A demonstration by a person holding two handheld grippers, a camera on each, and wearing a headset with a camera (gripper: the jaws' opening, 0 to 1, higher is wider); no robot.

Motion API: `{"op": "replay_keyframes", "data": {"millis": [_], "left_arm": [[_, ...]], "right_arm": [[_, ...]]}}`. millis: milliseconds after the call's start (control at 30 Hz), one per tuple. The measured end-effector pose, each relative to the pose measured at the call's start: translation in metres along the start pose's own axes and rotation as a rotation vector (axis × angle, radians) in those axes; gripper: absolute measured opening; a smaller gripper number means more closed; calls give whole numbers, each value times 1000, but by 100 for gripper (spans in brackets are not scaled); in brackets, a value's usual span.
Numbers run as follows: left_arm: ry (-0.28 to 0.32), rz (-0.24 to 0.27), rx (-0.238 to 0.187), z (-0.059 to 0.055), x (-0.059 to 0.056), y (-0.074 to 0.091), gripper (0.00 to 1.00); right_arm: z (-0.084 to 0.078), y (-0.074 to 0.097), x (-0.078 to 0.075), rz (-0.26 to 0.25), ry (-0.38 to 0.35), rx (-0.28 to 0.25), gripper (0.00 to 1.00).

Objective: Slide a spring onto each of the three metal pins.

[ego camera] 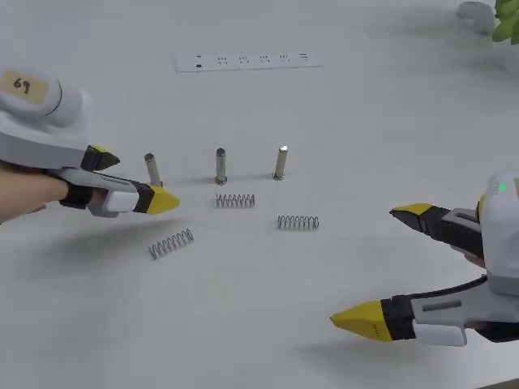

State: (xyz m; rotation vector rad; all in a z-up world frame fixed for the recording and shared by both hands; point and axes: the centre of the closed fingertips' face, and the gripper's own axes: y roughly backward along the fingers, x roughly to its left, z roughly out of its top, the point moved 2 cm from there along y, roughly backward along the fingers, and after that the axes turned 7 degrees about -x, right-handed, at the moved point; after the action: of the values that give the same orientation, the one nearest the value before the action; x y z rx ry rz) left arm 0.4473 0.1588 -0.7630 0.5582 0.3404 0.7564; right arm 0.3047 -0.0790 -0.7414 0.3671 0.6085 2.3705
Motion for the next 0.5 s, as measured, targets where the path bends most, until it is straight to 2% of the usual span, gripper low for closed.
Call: {"op": "replay_keyframes", "data": {"millis": [233, 400, 500], "left_arm": [[6, -8, -7, -5, -5, 5, 85], [-14, -25, -17, -6, -11, 9, 97], [-16, -30, -25, -6, -14, 12, 98]], "right_arm": [[2, -1, -4, -8, -5, -7, 100], [3, 0, -5, -9, -2, -6, 100], [4, 0, -5, -8, 0, -6, 100]]}}
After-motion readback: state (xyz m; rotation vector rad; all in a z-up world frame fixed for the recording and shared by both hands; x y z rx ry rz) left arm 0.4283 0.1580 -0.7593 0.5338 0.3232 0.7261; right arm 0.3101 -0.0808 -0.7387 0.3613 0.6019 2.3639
